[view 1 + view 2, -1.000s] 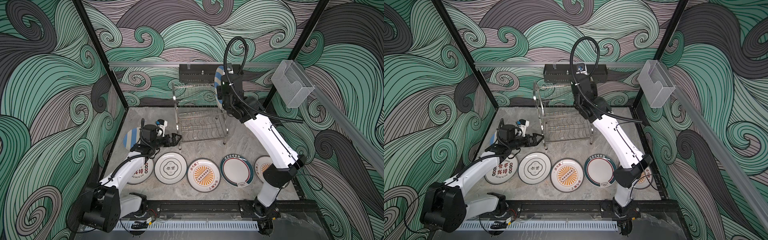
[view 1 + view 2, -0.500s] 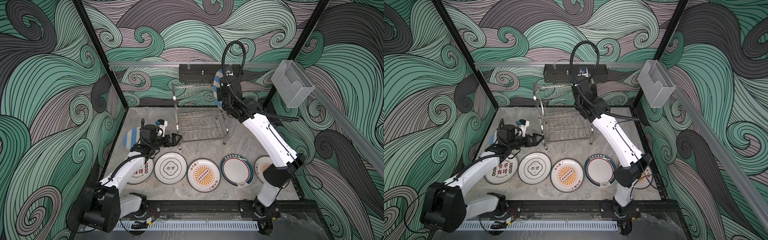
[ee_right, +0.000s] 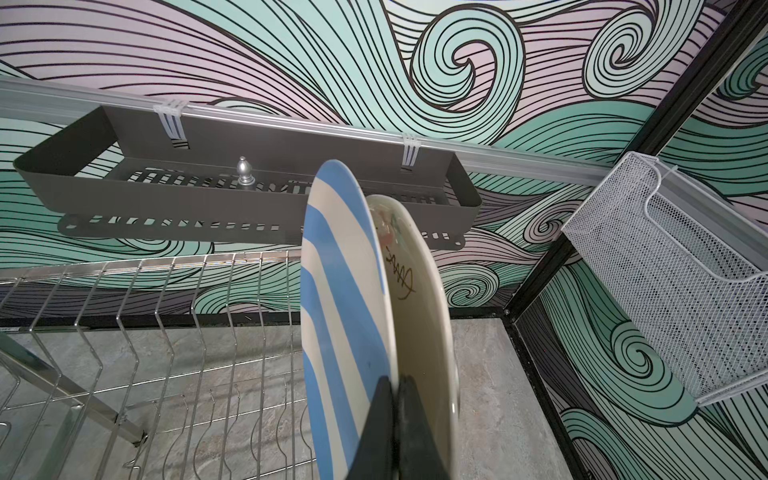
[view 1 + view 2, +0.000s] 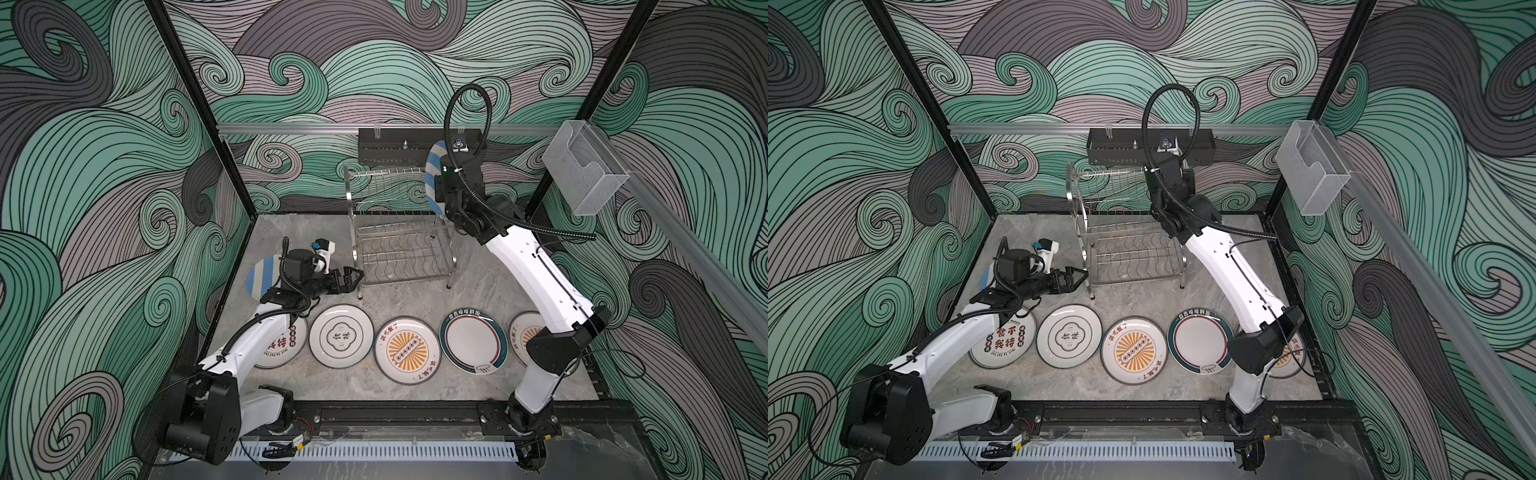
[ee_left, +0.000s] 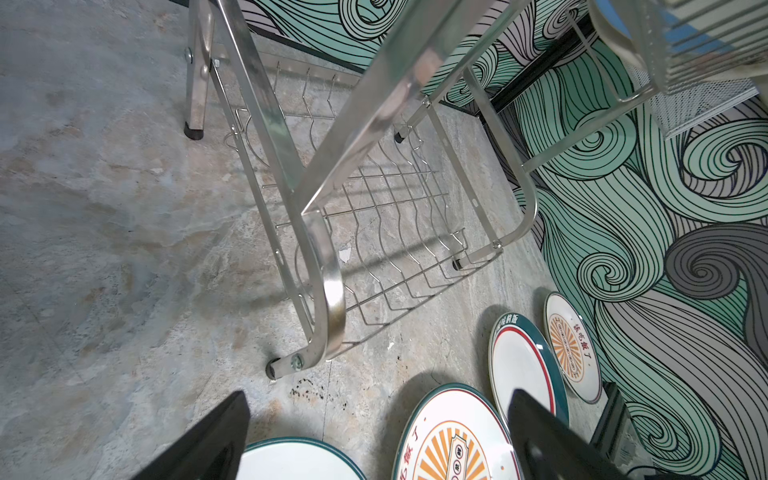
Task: Load the plates into the dish rack
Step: 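Lower the striped plate into the top tier slot and open the right gripper, then withdraw the right gripper from the rack toward the sunburst plate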
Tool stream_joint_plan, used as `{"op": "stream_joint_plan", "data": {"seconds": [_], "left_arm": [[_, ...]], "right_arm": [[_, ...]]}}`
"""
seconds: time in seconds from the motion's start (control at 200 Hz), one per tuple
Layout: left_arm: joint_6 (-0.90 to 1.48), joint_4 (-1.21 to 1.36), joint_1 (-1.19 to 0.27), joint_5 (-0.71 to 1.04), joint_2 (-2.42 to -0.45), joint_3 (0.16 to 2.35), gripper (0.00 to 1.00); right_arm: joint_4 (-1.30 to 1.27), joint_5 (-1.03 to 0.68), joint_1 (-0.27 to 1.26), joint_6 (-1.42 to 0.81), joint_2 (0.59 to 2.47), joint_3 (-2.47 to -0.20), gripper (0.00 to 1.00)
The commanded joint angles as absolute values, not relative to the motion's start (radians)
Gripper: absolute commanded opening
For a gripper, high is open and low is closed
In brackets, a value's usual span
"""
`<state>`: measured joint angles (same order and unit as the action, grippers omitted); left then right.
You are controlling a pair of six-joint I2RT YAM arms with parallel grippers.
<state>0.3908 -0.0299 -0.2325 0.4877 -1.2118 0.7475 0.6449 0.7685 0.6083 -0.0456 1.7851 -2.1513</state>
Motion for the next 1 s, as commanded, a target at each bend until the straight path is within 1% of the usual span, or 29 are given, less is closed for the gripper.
{"op": "stream_joint_plan", "data": {"seconds": [0.0,0.09,0.185,0.335,0.545,0.615,0.671,0.691,0.731,0.766,0.871,0.901,0.931,0.996], "left_arm": [[0.373,-0.035,-0.247,0.500,-1.218,0.757,0.99],[0.372,-0.036,-0.247,0.500,-1.218,0.759,0.99],[0.369,-0.040,-0.247,0.495,-1.217,0.761,0.99],[0.367,-0.042,-0.248,0.490,-1.215,0.762,0.99],[0.364,-0.050,-0.247,0.481,-1.208,0.764,0.98],[0.363,-0.056,-0.247,0.476,-1.206,0.767,0.99],[0.361,-0.060,-0.247,0.471,-1.203,0.768,0.99],[0.359,-0.062,-0.247,0.468,-1.201,0.769,0.99],[0.358,-0.067,-0.247,0.464,-1.198,0.771,0.99],[0.358,-0.071,-0.247,0.462,-1.197,0.772,0.99],[0.356,-0.078,-0.246,0.462,-1.189,0.775,0.99],[0.358,-0.079,-0.247,0.462,-1.189,0.775,0.99],[0.357,-0.082,-0.247,0.462,-1.187,0.777,0.99],[0.361,-0.092,-0.247,0.465,-1.186,0.784,0.99]], "right_arm": [[0.653,0.764,0.601,-0.062,1.802,-2.161,0.10],[0.658,0.762,0.601,-0.055,1.794,-2.173,0.12],[0.660,0.750,0.602,-0.045,1.789,-2.184,0.18],[0.663,0.747,0.604,-0.027,1.789,-2.199,0.21],[0.704,0.728,0.615,0.014,1.805,-2.276,0.38],[0.720,0.716,0.614,0.031,1.798,-2.295,0.47],[0.721,0.699,0.614,0.042,1.779,-2.292,0.49],[0.722,0.691,0.615,0.043,1.770,-2.288,0.53],[0.723,0.662,0.613,0.044,1.751,-2.278,0.55],[0.724,0.636,0.611,0.040,1.729,-2.264,0.61],[0.732,0.499,0.596,0.014,1.654,-2.197,0.70],[0.738,0.449,0.587,0.001,1.629,-2.173,0.71],[0.746,0.400,0.575,-0.013,1.604,-2.149,0.74],[0.765,0.291,0.547,-0.044,1.549,-2.089,0.75]]}}
